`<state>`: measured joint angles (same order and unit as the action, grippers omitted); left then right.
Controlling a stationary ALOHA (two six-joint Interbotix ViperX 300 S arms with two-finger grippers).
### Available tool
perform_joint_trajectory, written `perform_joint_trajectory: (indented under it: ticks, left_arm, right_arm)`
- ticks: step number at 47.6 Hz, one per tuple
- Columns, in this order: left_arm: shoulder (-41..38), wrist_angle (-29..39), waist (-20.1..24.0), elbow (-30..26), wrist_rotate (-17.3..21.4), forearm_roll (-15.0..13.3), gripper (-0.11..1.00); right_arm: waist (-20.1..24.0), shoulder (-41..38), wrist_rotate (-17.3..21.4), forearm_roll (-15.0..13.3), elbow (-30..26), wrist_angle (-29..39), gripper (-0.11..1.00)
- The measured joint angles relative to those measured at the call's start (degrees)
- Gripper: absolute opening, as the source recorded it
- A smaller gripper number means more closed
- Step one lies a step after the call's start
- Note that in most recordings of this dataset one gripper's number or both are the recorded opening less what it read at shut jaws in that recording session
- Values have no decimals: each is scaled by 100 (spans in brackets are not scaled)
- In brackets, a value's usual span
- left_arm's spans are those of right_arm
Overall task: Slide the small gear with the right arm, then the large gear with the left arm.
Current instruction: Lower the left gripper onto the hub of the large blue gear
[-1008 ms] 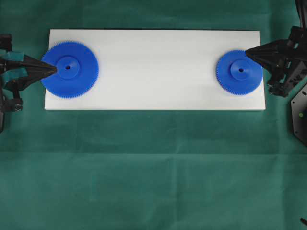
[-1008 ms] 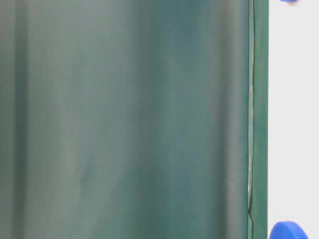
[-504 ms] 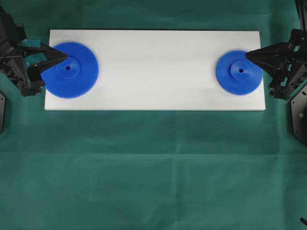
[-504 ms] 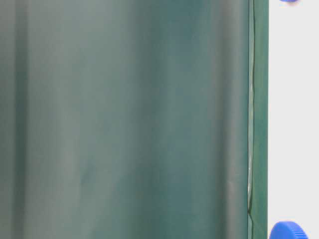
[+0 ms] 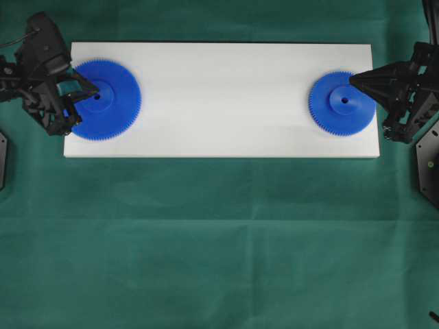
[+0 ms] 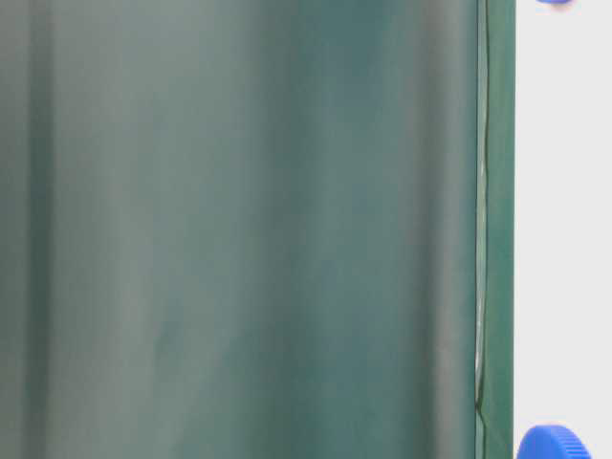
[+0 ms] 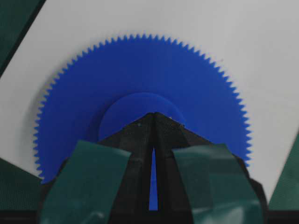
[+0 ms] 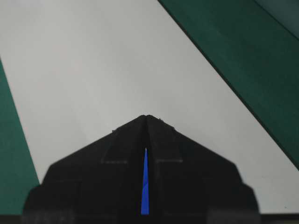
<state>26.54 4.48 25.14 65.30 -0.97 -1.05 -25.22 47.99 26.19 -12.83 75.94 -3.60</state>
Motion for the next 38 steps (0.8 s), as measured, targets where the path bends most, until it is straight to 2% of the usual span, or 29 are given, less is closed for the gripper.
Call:
perform_joint_trajectory:
  ticks: [27,38]
  left_arm:
    - [-1028,-9,79,-193,35,-9,0]
    - [-1143,-53,79,-237,9,-9,0]
  right_arm:
    - [62,-9,9,0,0,-9,50]
    - [97,-18,9,0,0,0,50]
